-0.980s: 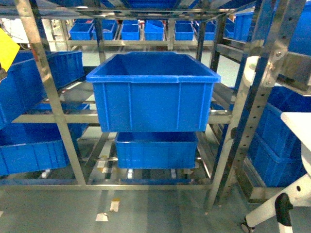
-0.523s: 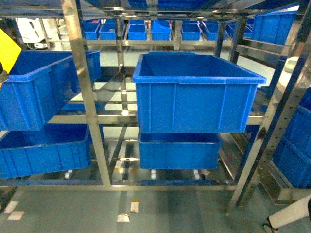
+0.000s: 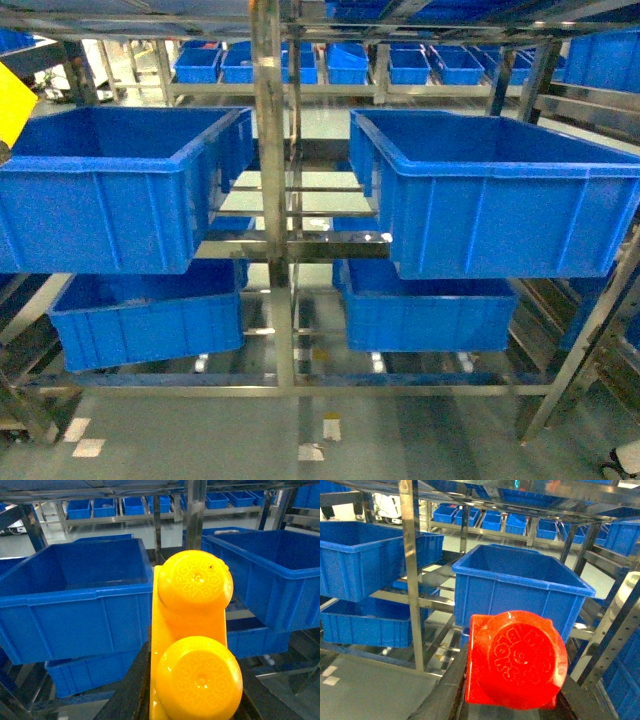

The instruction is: Sort and place red and yellow blocks in left bins

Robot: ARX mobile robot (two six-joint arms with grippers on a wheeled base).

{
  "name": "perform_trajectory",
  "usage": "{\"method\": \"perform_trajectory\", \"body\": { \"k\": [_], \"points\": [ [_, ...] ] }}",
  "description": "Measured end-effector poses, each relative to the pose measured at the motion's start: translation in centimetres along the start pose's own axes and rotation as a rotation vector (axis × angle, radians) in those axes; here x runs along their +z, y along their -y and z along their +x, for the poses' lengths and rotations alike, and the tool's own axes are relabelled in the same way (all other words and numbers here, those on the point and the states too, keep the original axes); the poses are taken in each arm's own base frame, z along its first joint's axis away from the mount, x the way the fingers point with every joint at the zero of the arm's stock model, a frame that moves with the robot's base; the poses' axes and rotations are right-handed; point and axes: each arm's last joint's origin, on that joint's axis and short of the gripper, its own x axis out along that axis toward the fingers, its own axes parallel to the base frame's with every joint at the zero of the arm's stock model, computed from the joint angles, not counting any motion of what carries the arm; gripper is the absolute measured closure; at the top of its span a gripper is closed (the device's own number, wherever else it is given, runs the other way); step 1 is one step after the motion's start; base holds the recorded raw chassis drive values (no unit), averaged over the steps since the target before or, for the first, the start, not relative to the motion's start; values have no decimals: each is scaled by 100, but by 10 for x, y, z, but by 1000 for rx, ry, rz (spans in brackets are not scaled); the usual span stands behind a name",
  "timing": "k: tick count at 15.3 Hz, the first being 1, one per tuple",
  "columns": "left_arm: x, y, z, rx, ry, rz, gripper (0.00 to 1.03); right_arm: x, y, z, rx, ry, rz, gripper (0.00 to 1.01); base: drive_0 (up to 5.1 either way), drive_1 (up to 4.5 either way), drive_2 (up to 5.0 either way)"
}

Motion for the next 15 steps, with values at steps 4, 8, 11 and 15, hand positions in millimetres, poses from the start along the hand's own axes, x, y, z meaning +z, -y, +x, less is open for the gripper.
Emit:
{"method": "perform_trajectory", "body": {
  "k": [4, 8, 11, 15],
  "points": [
    [0, 1, 0, -5, -4, 1, 77, -1, 0, 0, 2, -7, 2, 73, -4, 97, -105],
    [-1, 0, 0, -4, -5, 1, 77, -1, 0, 0, 2, -6, 2, 73, -6, 418, -431],
    [-1, 0, 0, -4, -4, 1, 77, -1, 0, 0, 1, -6, 2, 73, -3, 421, -427],
    [-1, 0, 0, -1, -3, 1, 77, 0, 0, 0, 1, -4, 2, 73, -6, 418, -430]
  ]
}}
